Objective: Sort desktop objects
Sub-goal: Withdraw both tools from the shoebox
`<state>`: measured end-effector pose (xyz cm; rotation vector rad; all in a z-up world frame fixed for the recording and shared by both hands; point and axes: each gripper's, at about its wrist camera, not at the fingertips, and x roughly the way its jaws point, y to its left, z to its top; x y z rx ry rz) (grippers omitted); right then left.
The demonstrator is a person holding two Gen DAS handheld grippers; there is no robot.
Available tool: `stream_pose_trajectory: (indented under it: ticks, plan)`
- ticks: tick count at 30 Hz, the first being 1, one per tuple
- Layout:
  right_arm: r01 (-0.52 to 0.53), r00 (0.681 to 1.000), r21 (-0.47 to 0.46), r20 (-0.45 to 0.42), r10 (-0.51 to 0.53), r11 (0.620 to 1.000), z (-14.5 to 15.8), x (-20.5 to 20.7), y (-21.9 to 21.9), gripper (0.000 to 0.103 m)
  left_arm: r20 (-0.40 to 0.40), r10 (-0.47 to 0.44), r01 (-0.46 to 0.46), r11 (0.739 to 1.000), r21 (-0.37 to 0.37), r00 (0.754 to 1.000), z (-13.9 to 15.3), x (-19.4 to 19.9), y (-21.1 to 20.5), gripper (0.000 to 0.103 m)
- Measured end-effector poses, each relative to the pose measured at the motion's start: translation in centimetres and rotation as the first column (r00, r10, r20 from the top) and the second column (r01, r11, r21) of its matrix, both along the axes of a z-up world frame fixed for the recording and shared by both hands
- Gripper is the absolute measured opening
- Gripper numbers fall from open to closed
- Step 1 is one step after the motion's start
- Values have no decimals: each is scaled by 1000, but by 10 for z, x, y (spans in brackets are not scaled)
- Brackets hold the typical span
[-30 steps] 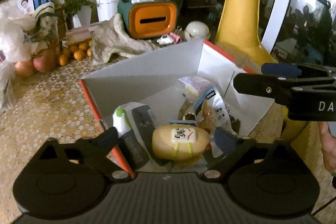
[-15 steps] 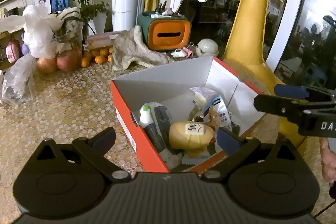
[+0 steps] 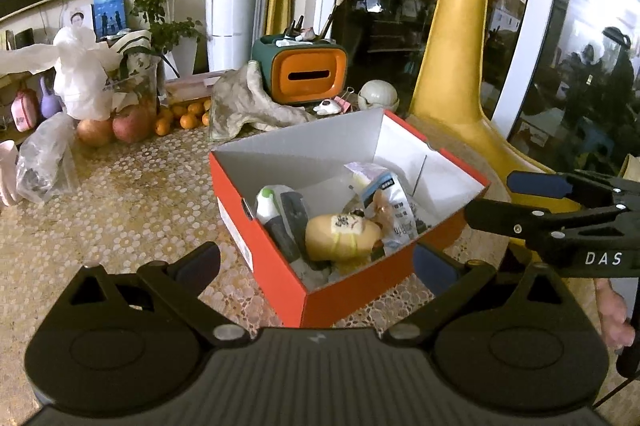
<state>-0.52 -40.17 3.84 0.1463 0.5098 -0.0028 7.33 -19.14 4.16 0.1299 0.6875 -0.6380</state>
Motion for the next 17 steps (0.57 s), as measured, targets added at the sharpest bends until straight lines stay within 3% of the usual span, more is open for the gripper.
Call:
stream_pose_trajectory:
  ticks: [17]
  plan:
    - [41,999,-12,-17,-41,999,-5,-12,2,85,-28,-11,12,1000,20,1000,-11,-14,0,103]
